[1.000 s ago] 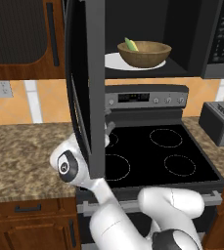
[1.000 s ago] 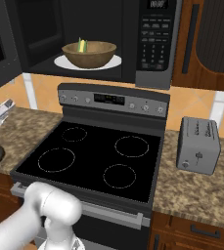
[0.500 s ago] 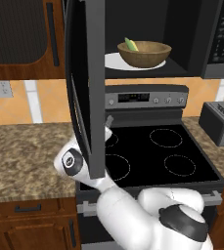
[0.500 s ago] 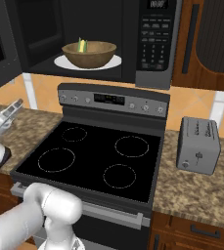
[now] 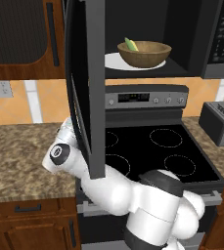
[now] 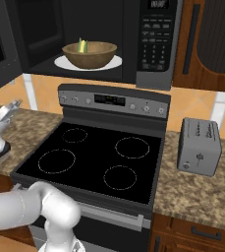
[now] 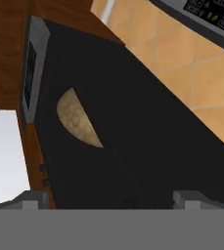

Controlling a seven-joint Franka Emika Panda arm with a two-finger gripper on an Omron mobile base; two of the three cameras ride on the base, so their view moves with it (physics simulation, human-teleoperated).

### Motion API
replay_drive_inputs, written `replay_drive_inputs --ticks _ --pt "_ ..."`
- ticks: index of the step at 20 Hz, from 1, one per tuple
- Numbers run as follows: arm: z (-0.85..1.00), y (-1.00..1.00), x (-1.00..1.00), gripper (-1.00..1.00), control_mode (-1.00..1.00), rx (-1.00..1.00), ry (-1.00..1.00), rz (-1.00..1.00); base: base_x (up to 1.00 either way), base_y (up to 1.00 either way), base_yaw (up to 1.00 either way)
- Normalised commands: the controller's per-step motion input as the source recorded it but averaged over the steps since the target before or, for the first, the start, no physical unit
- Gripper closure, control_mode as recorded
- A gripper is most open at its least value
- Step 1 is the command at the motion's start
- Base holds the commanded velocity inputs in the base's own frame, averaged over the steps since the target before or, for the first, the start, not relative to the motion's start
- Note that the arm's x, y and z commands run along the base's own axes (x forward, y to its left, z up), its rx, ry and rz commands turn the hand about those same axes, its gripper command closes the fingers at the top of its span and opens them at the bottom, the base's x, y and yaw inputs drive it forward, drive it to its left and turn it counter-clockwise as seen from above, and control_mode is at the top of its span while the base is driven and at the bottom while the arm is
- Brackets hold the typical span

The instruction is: Pick the corn from the sink and place it in the bowl. Then pick the bowl and place it in the microwave. Then close the microwave door and press the start button.

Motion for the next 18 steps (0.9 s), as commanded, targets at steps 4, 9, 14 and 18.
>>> replay_drive_inputs --ticks 4,9,14,18 --pt "-0.37 1.00 0.21 -1.00 -1.00 -0.27 0.02 0.01 0.00 0.00 0.00" --pt "-0.01 1.00 0.00 -1.00 -1.00 -0.29 0.04 0.00 0.00 0.00 0.00" --pt "0.19 0.94 0.00 -1.00 -1.00 -0.16 0.00 0.00 0.00 0.00 0.00" --pt "0.41 0.62 -0.09 -1.00 -1.00 -0.10 0.00 0.00 0.00 0.00 0.00"
